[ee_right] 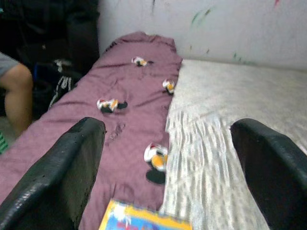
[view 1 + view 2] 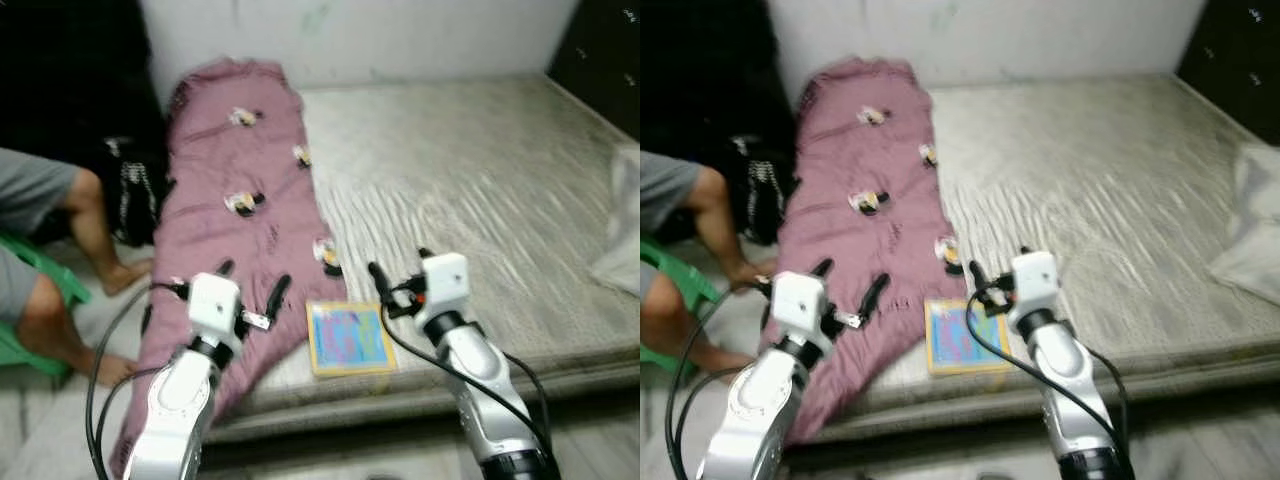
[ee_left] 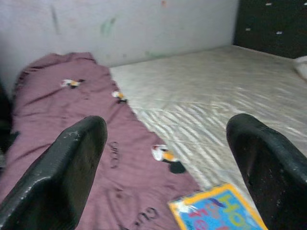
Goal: Clean up the room
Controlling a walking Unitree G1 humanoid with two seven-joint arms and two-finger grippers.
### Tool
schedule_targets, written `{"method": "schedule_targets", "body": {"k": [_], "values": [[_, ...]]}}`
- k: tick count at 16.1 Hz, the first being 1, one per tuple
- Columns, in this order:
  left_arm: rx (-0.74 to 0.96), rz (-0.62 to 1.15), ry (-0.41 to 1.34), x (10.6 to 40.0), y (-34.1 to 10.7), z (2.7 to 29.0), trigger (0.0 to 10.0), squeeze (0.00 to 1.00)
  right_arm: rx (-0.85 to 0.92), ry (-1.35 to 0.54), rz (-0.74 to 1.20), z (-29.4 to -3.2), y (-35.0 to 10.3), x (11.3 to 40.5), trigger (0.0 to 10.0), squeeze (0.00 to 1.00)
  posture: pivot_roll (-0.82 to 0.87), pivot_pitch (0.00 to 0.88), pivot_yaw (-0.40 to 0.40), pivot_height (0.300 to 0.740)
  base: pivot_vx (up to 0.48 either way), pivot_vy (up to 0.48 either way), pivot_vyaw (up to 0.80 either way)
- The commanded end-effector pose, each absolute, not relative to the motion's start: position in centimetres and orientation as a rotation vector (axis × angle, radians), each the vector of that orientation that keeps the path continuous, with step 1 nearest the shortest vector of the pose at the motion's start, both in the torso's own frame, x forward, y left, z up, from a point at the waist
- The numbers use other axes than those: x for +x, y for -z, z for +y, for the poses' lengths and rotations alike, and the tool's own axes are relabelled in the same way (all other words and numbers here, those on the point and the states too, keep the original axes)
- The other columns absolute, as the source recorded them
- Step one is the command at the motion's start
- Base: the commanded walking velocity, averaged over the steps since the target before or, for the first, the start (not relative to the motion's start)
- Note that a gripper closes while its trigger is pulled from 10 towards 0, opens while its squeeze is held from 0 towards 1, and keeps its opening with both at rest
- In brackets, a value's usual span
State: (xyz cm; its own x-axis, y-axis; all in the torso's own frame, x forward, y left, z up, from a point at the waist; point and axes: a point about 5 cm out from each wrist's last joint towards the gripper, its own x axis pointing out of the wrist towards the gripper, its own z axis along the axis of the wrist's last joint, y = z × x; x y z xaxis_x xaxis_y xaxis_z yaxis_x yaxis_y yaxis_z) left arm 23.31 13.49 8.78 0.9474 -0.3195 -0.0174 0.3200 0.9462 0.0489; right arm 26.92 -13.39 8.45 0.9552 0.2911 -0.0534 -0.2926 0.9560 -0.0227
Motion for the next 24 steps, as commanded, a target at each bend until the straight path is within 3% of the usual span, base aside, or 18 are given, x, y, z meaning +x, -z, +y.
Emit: {"method": "schedule_targets", "body": {"k": [1,9,18,24], "values": [[0.071,0.013,0.29,23.37,-8.84,14.59,10.0,0.0,-0.027,-0.328,0.016,-12.13,-9.12,27.14,10.0,0.0,-0.03,0.008,-0.008,0.74,0.266,0.0,0.0],[0.096,0.046,0.201,23.7,-8.31,15.32,10.0,0.0,-0.011,-0.298,0.026,-12.32,-8.83,27.32,10.0,0.0,-0.02,0.006,-0.004,0.74,0.0,0.0,-0.13],[0.09,0.044,0.228,24.09,-8.36,14.95,10.0,0.0,-0.033,-0.29,0.013,-12.15,-8.83,27.66,10.0,0.0,-0.02,0.002,-0.002,0.74,0.0,0.0,0.0],[0.084,0.048,0.231,23.96,-8.27,14.83,10.0,0.0,-0.05,-0.309,0.008,-12.01,-8.86,27.53,10.0,0.0,-0.02,0.002,-0.007,0.74,0.0,-0.269,0.35]]}}
